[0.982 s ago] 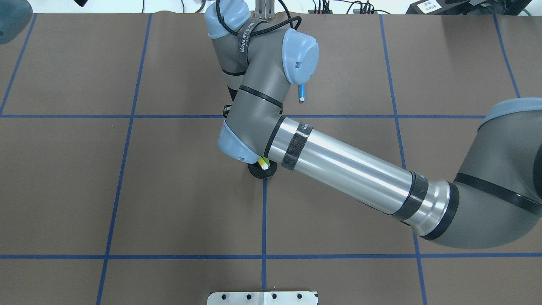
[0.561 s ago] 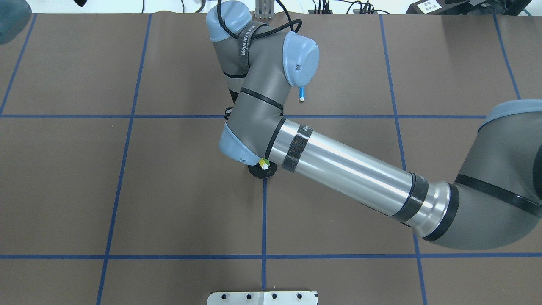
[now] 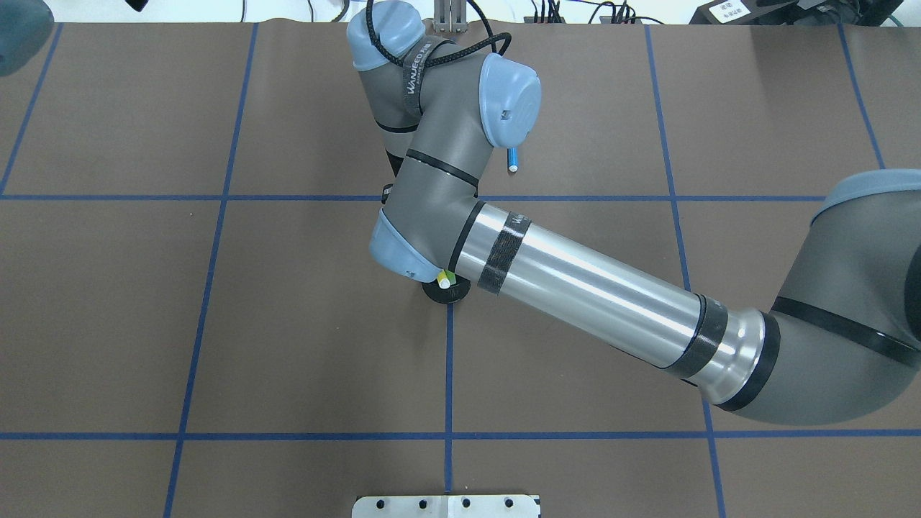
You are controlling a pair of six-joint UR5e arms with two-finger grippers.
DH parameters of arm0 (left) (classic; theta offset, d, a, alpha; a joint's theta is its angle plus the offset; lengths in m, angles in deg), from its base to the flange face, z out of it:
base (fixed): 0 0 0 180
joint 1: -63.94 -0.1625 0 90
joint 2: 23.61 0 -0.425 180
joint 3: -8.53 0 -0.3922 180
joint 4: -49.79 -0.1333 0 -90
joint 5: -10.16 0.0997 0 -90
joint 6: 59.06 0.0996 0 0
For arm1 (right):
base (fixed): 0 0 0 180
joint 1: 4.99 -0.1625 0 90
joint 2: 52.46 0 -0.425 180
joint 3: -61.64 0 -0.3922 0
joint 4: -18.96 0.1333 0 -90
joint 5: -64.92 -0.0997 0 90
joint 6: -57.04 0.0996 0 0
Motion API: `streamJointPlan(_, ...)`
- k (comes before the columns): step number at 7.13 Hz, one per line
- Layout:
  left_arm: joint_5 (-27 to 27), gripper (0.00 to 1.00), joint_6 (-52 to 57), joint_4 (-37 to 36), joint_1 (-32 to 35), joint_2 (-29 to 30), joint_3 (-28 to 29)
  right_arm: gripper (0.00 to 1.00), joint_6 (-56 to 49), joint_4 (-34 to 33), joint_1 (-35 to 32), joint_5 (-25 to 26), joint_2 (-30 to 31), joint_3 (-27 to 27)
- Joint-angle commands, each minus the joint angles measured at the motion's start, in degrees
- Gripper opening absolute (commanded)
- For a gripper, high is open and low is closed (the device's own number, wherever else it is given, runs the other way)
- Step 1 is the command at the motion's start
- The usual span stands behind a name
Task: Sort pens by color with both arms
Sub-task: 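Close the right gripper on the green highlighter in the cup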
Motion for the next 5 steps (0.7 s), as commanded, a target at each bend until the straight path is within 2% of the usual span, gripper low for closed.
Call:
streamJointPlan(1,-0.07,1.00,0.00,-0.07,0.00,-0.26,0.00,0.00,0.25,-0.43,-1.14,1.12,0.08,2.37)
streamJointPlan(2,-0.07,1.00,0.00,0.10,-0.09,-0.78,0.00,0.00,0.34,-2.35,-2.45,1.21,-0.01,5.26)
streamJointPlan(4,-0.07,1.00,-0.09,0.11,-0.35,-0.79,0.09,0.00,0.34,-11.99,-4.48,1.39,-0.36,14.91)
streamJointPlan(5,-0.07,1.00,-0.09,0.19,-0.35,-1.14,0.00,0.00,0.34,-13.43,-5.10,2.52,-0.45,18.09)
